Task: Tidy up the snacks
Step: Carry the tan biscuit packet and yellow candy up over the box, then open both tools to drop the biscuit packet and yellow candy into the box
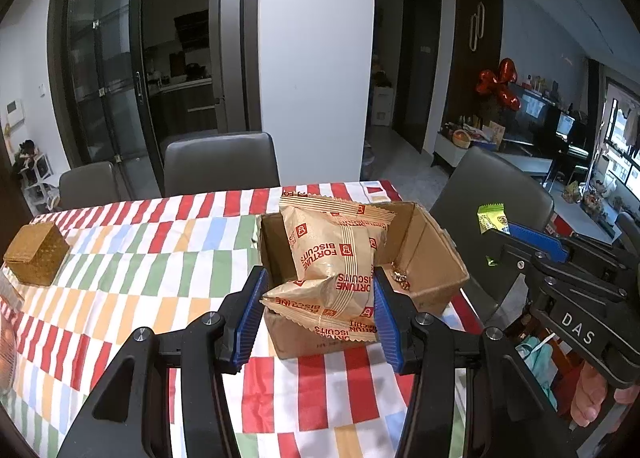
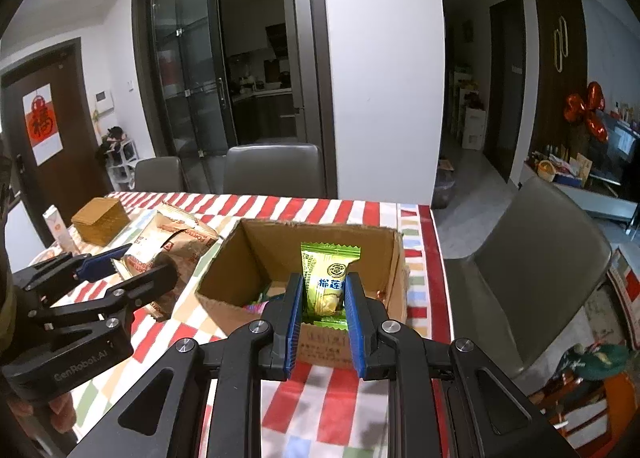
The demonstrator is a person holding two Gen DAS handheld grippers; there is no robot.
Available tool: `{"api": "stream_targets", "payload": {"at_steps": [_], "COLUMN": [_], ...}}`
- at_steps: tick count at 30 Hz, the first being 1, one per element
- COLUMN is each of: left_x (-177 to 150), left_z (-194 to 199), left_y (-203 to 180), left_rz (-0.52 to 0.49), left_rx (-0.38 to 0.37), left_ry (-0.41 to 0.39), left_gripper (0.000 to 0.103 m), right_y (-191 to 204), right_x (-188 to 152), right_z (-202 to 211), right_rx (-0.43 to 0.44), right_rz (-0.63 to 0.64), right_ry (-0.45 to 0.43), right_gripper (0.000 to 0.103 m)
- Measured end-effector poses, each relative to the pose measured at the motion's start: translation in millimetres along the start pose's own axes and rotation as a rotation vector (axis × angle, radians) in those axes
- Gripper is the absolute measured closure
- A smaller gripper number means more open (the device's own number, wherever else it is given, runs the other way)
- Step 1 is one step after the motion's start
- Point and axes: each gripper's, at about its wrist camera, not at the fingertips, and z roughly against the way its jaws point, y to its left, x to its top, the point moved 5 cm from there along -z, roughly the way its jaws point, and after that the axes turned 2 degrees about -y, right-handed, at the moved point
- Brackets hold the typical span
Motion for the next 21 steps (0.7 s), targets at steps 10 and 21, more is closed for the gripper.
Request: {"api": "stream_targets", "payload": {"at_steps": [10, 21], "left_x": [14.0, 19.7], "left_z": [-34.5, -82.6], "left_y": [2.1, 1.3], "left_rz": [0.004, -0.010], "left_rx": [-0.003, -0.004], "left_ry": [0.054, 0.140], "left_gripper": [0.053, 0.053], "right_y": [-6.6, -21.3], "right_x": [16.4, 14.2], "right_z": [-35.8, -77.6], "right_rx": [-0.009, -0.017], "right_rz": [0.013, 0.003], "right_ry": [0.058, 0.125], "right_gripper": [0.081, 0.081]}}
